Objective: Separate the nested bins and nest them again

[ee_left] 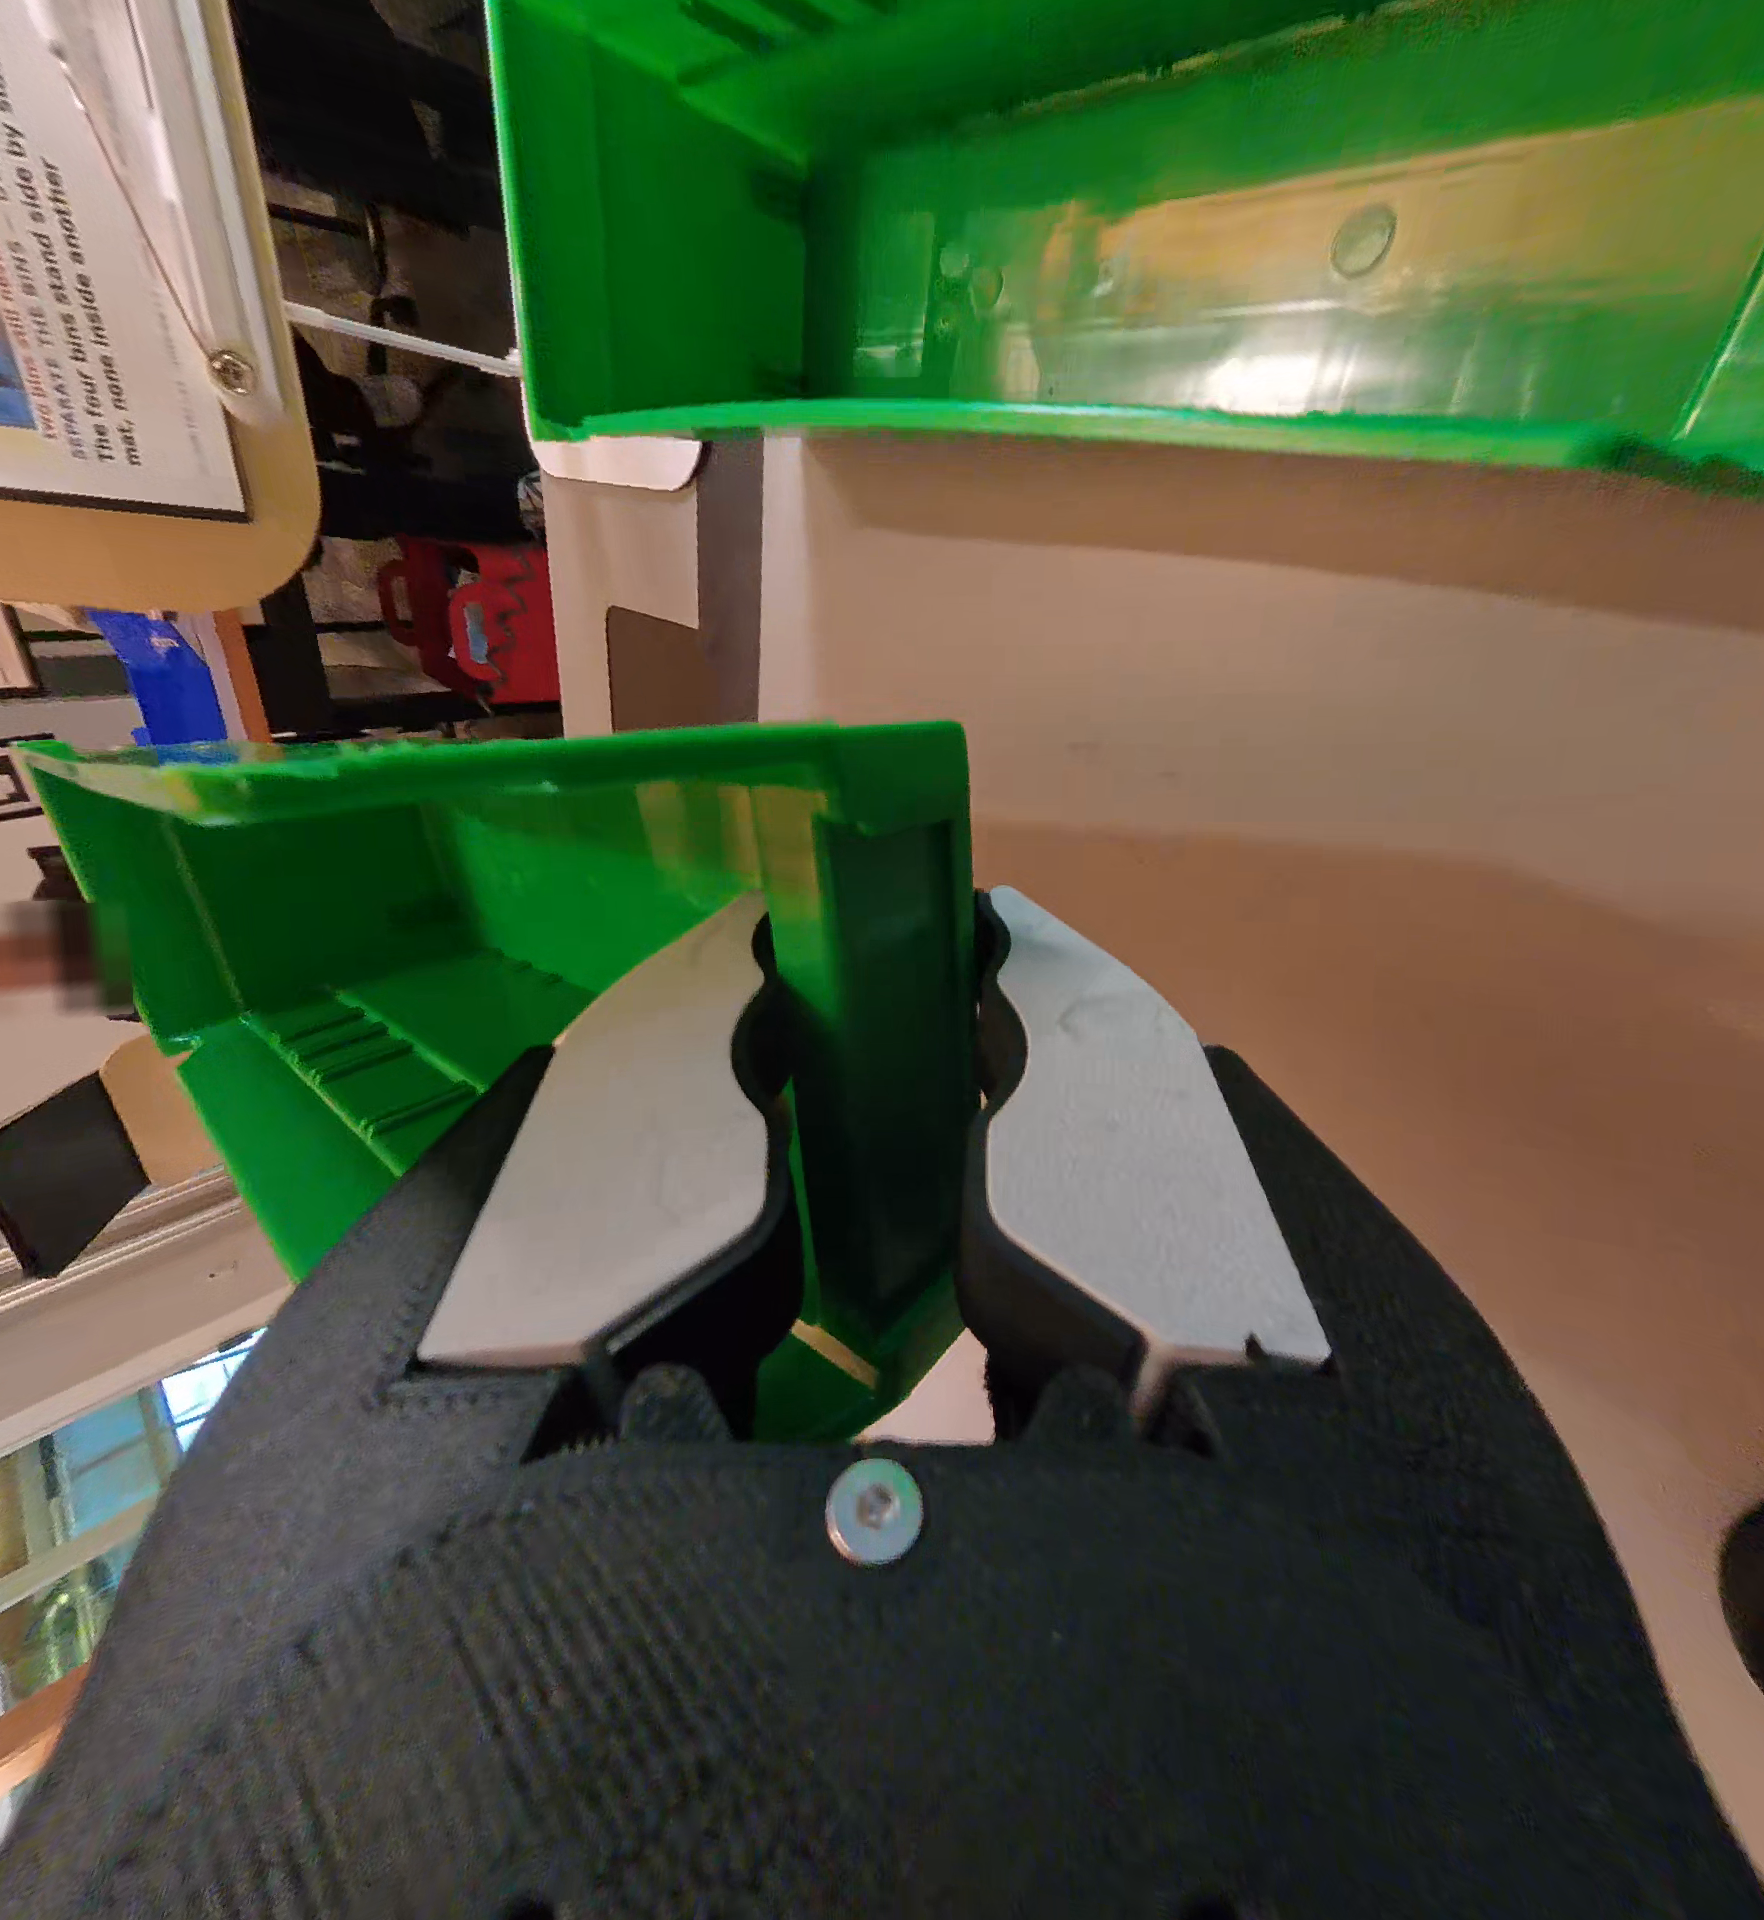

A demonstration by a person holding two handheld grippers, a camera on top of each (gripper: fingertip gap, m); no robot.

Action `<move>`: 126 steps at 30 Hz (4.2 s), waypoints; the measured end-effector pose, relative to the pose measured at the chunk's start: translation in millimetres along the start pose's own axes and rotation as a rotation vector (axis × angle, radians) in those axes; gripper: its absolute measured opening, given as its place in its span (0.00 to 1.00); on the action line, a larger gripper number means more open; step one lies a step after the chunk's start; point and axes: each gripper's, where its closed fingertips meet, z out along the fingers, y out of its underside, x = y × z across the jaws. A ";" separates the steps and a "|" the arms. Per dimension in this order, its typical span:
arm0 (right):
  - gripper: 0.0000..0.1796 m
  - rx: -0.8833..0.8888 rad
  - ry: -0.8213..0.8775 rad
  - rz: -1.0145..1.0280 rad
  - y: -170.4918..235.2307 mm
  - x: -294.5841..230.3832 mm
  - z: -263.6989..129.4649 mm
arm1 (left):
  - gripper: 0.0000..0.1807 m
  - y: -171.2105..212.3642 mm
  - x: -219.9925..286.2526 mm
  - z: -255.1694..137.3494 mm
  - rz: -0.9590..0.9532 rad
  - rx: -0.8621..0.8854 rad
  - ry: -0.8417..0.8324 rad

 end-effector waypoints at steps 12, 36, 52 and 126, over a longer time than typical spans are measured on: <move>0.41 0.017 0.060 -0.006 2.2 11.2 -72.1 | 0.18 11.8 66.2 35.0 0.047 0.037 0.028; 0.44 -0.060 -0.016 -0.074 -6.0 -26.9 -110.4 | 0.19 16.6 122.3 56.7 0.110 0.068 0.071; 0.45 -0.059 0.048 -0.047 5.3 -9.3 -104.7 | 0.29 -5.9 99.7 20.6 -0.152 0.321 0.038; 0.43 0.038 0.304 0.073 58.8 83.9 -95.0 | 0.30 31.4 107.2 -37.9 -0.953 0.573 -0.206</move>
